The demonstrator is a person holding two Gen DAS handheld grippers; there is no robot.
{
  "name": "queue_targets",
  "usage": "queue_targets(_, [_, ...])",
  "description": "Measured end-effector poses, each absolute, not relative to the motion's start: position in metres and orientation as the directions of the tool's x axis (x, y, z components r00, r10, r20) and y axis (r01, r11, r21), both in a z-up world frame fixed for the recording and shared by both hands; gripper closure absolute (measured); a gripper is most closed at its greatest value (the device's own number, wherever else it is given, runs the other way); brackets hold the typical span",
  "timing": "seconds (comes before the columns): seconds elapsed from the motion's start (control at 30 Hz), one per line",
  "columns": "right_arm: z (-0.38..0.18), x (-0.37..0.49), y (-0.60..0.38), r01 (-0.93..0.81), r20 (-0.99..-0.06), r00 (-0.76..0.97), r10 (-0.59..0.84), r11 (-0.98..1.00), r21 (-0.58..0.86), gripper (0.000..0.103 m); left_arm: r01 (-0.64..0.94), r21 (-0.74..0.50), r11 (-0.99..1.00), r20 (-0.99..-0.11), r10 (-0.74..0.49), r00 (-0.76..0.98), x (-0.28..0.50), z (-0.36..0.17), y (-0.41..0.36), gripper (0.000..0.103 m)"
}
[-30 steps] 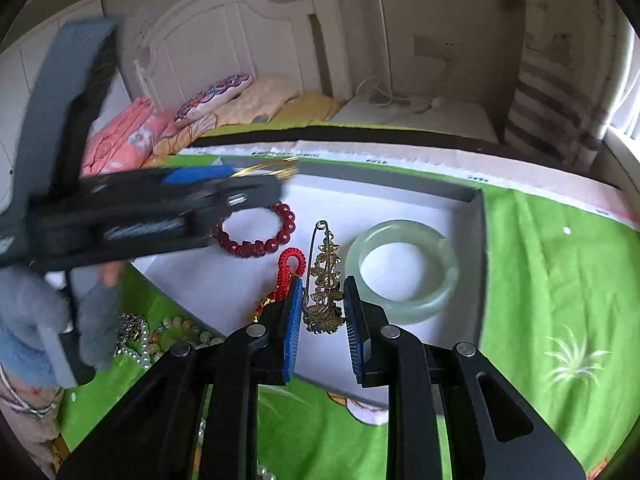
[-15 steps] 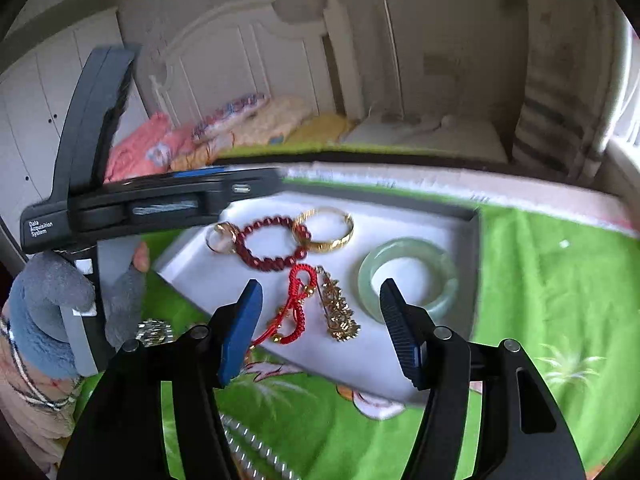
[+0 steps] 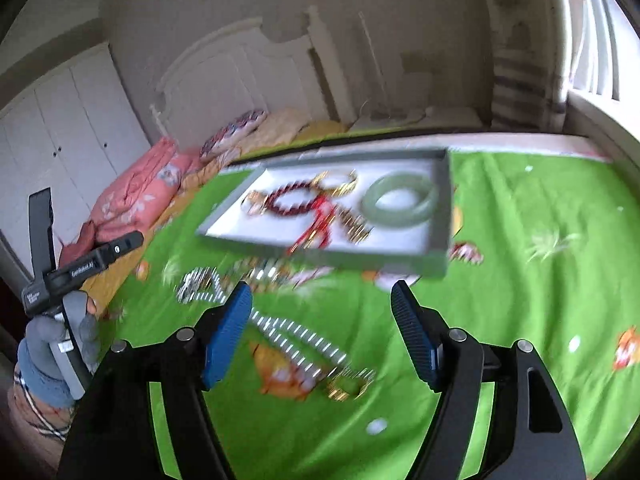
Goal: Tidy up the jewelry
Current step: 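Open the left tool to drop the bangle while the right tool releases the pendant in the tray, then move the right tool over the multicolour bead bracelet while the left tool approaches the silver brooch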
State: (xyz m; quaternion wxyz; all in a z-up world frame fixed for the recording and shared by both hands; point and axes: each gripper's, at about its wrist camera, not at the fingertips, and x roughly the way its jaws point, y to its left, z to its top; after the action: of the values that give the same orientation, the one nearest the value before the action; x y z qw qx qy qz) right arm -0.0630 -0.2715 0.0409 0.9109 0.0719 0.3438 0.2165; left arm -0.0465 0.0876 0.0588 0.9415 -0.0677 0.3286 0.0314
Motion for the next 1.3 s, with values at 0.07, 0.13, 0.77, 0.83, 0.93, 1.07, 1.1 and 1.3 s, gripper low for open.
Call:
queue_targets(0.07, [0.039, -0.073, -0.258, -0.366, -0.601, 0.659, 0.451, 0.891, 0.268, 0.033, -0.109, -0.144, 0.983, -0.64, -0.009, 0.768, -0.061, 0.046, 0.092, 0.002])
queue_targets(0.13, [0.039, -0.084, -0.242, -0.398, -0.609, 0.644, 0.463, 0.883, 0.25, 0.033, -0.089, -0.178, 0.98, -0.644, -0.048, 0.764, -0.074, 0.037, 0.094, 0.002])
queue_targets(0.77, [0.024, -0.047, -0.184, -0.342, -0.702, 0.62, 0.349, 0.926, 0.158, 0.045, -0.005, -0.263, 0.965, -0.696, -0.187, 0.693, -0.081, 0.001, 0.095, 0.003])
queue_targets(0.83, [0.02, -0.041, -0.174, -0.346, -0.716, 0.617, 0.327, 0.93, 0.126, 0.045, -0.003, -0.264, 0.964, -0.696, -0.189, 0.693, -0.081, 0.002, 0.095, 0.003])
queue_targets(0.93, [0.018, -0.029, -0.169, -0.324, -0.725, 0.615, 0.309, 0.938, 0.125, 0.047, -0.001, -0.273, 0.962, -0.692, -0.196, 0.695, -0.081, 0.002, 0.097, 0.003])
queue_targets(1.07, [0.019, -0.019, -0.173, -0.302, -0.727, 0.613, 0.309, 0.942, 0.146, 0.064, 0.001, -0.28, 0.96, -0.688, -0.202, 0.697, -0.081, 0.003, 0.098, 0.003])
queue_targets(1.1, [0.019, -0.02, -0.174, -0.3, -0.728, 0.615, 0.303, 0.944, 0.14, 0.068, 0.001, -0.281, 0.96, -0.688, -0.202, 0.697, -0.081, 0.003, 0.099, 0.003])
queue_targets(1.3, [0.007, -0.016, -0.172, -0.297, -0.755, 0.595, 0.275, 0.948, 0.111, 0.073, 0.001, -0.283, 0.959, -0.687, -0.204, 0.697, -0.08, 0.003, 0.1, 0.003])
